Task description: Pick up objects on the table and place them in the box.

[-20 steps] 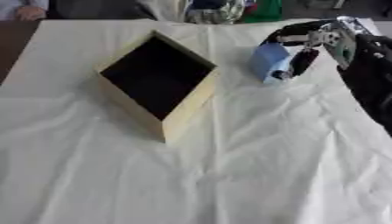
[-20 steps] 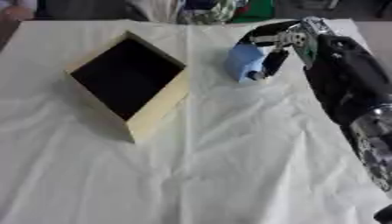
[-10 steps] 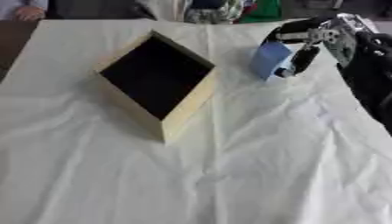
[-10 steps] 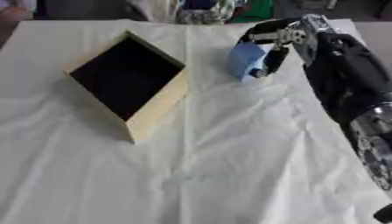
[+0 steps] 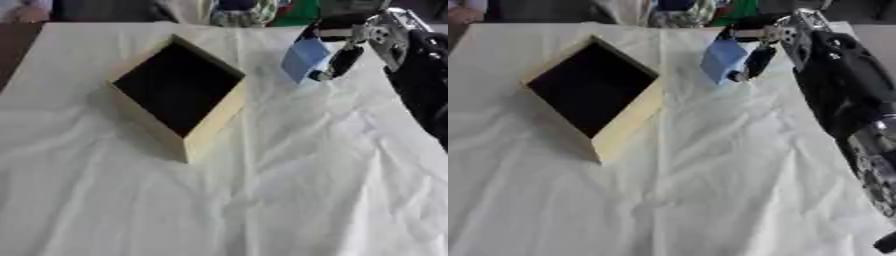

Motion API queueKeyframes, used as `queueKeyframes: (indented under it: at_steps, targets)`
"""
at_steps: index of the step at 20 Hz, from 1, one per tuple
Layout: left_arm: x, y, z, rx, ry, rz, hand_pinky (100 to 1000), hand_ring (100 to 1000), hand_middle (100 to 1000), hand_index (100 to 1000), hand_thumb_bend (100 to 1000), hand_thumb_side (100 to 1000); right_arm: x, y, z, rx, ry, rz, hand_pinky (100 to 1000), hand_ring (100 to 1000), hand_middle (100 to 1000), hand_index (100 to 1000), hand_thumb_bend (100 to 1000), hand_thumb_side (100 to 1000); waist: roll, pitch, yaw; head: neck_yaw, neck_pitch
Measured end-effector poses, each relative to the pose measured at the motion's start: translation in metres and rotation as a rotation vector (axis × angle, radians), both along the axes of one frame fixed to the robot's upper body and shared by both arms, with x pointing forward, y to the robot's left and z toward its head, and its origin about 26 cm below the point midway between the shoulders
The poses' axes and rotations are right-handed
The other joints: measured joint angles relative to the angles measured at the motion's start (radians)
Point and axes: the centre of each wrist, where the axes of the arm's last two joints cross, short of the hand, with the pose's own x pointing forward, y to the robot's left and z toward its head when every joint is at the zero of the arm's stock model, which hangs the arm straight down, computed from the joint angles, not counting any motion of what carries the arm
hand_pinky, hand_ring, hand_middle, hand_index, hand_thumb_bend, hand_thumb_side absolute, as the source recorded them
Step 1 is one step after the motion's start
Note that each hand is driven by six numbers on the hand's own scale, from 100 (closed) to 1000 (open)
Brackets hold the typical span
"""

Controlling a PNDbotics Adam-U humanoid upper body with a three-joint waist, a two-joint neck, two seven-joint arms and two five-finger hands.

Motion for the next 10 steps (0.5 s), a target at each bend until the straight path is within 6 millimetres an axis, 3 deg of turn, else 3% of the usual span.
queueKeyframes:
  at_steps: [10]
  targets:
    - [0.0, 0.0, 0.0, 0.001, 0.004, -0.001, 683, 593, 625, 745, 213, 100, -0.001, 0.024, 0.023, 0.116, -0.031, 0.058, 860, 829, 620, 627, 100, 174, -0.004, -0.023, 0.0, -0.001, 0.012]
